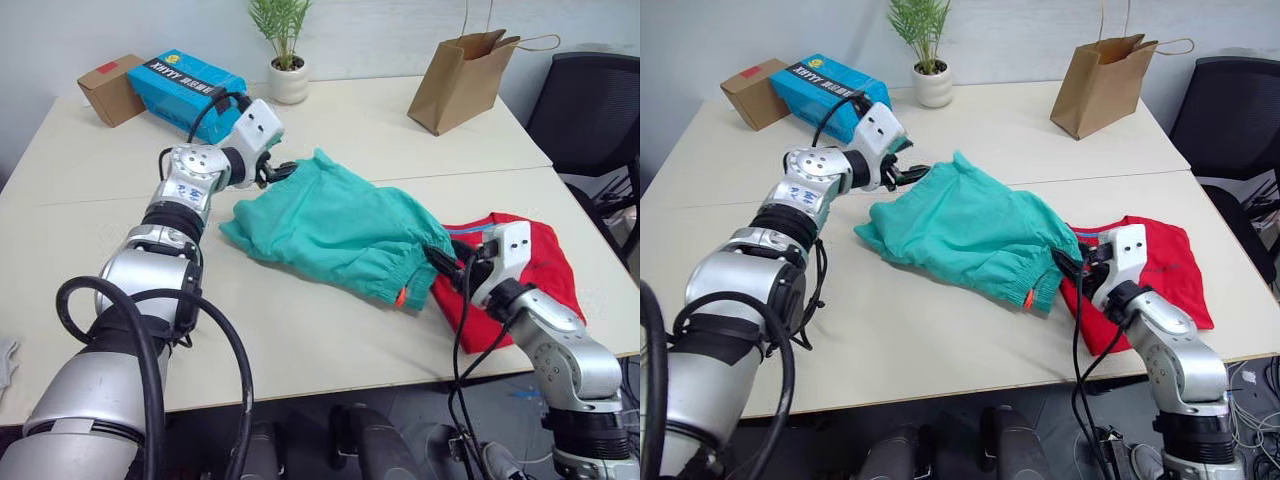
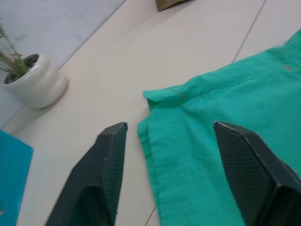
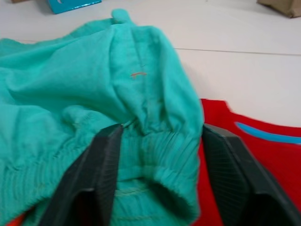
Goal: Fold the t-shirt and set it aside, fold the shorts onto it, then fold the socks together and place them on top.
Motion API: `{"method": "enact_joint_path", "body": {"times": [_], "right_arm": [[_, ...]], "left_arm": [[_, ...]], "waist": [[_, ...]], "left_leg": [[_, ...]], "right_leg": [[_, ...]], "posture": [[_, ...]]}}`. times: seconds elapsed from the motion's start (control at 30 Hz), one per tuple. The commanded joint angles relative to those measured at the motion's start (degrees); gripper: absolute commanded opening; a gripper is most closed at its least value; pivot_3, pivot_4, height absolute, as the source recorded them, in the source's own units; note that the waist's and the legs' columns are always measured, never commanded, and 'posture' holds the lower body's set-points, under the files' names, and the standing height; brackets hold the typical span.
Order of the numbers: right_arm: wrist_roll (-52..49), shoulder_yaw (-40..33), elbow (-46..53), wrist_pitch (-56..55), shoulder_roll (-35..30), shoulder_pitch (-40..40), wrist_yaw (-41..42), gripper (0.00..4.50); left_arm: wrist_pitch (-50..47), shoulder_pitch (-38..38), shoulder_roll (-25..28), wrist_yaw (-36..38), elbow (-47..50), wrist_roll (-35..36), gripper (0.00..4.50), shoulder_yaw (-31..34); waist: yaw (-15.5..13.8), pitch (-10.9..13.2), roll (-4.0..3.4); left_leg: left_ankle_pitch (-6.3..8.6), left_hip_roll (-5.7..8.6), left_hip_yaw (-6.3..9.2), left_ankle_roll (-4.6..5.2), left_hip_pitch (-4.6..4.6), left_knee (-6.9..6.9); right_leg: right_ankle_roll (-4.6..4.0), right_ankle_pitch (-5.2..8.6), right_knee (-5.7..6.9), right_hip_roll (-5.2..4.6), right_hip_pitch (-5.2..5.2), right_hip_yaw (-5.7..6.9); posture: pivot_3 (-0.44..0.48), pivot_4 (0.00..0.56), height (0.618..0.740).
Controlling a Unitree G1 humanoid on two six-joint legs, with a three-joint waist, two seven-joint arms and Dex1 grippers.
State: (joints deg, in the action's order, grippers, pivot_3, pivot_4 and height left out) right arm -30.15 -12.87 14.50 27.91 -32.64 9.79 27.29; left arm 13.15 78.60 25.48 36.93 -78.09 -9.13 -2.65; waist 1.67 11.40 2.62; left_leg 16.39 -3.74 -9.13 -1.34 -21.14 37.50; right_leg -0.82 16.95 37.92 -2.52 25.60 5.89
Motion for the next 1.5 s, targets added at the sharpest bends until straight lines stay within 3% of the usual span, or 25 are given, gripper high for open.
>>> {"method": "enact_joint_path", "body": {"times": [0.03,0.1,0.2,0.43,0.73,0.87,0.97,1.03,1.2,1.4,1.5], "right_arm": [[1.8,-3.1,3.6,-9.6,-6.1,-1.4,10.6,3.93],[3.3,-1.1,5.5,-13.7,-9.3,-2.5,16.2,4.47],[5.3,4.2,9.2,-15.1,-10.5,-2.5,19.3,4.47],[15.7,19.3,9.3,-12.6,-4.4,0.0,15.0,4.47],[30.1,26.6,2.0,-13.1,-2.1,4.2,9.2,4.47],[33.1,27.2,-0.7,-13.4,-1.1,5.6,8.3,3.63],[34.1,27.5,-1.7,-14.6,-0.4,6.2,8.2,2.60],[34.5,27.5,-1.7,-15.3,-0.2,6.4,8.6,1.86],[36.0,28.0,-2.8,-20.4,-2.3,6.4,10.8,0.15],[34.7,27.9,-5.2,-30.5,-3.7,6.4,15.2,0.00],[31.6,27.7,-6.0,-34.4,-3.7,7.2,19.2,0.00]], "left_arm": [[7.2,-2.1,3.6,7.0,3.2,1.2,4.46,1.3],[12.6,-4.0,4.8,15.0,5.0,4.2,4.50,3.1],[20.1,-8.1,6.7,28.1,7.9,5.9,4.50,2.6],[24.2,-12.2,7.2,37.6,9.6,4.0,4.50,-1.1],[22.9,-14.1,6.3,36.0,7.5,0.5,4.50,-4.7],[21.5,-14.8,5.7,30.3,6.0,-2.5,4.50,-6.5],[21.0,-15.7,5.2,23.6,5.0,-5.8,3.93,-8.5],[20.8,-16.2,5.0,22.1,4.6,-6.5,3.29,-9.1],[17.0,-19.0,6.9,27.5,4.5,-5.0,1.78,-8.5],[17.9,-27.3,12.3,37.0,13.8,-0.1,0.02,-6.4],[12.9,-37.6,17.2,40.2,30.8,5.1,0.02,-4.3]], "waist": [[0.1,0.0,0.00],[0.0,0.0,0.01],[-0.1,0.0,0.01],[-0.1,0.0,0.02],[-0.2,0.0,0.02],[0.0,0.0,0.02],[0.0,0.0,0.02],[-0.1,0.0,0.04],[0.1,-0.2,0.12],[1.5,-0.3,0.11],[2.1,-0.3,0.11]], "left_leg": [[0.00,0.00,-0.03,0.00,0.06,-0.06],[-0.03,-0.02,-0.05,-0.05,0.09,-0.11],[-0.08,-0.06,0.01,-0.14,0.07,-0.08],[-0.10,-0.07,0.04,-0.18,0.05,0.07],[0.04,-0.05,0.12,0.04,-0.11,0.42],[0.05,-0.06,0.11,0.03,-0.09,0.43],[0.05,-0.06,0.11,0.03,-0.05,0.42],[0.06,-0.07,0.12,0.02,-0.04,0.42],[0.06,-0.05,0.11,0.05,0.09,0.50],[0.09,-0.17,0.00,-0.17,0.32,0.44],[0.08,-0.20,-0.21,-0.35,0.67,0.14]], "right_leg": [[0.01,0.00,0.00,0.01,-0.01,-0.02],[0.00,0.01,-0.01,0.06,-0.01,-0.01],[-0.02,0.02,0.01,0.11,-0.01,0.03],[-0.05,0.03,0.12,0.09,-0.02,0.02],[-0.05,0.03,0.21,0.02,-0.03,0.06],[-0.05,0.03,0.24,0.03,-0.03,0.04],[-0.05,0.03,0.28,0.03,-0.03,0.03],[-0.05,0.03,0.30,0.02,-0.04,0.04],[-0.05,0.03,0.43,-0.02,-0.15,0.03],[-0.18,0.18,0.68,0.05,-0.15,-0.01],[-0.23,0.29,0.80,0.07,-0.20,-0.17]], "posture": [[0.000,0.150,0.740],[0.000,0.150,0.740],[0.000,0.150,0.740],[0.000,0.150,0.740],[0.000,0.150,0.740],[0.000,0.150,0.740],[0.000,0.150,0.740],[0.000,0.150,0.740],[0.000,0.150,0.740],[0.000,0.150,0.740],[0.000,0.150,0.740]]}}
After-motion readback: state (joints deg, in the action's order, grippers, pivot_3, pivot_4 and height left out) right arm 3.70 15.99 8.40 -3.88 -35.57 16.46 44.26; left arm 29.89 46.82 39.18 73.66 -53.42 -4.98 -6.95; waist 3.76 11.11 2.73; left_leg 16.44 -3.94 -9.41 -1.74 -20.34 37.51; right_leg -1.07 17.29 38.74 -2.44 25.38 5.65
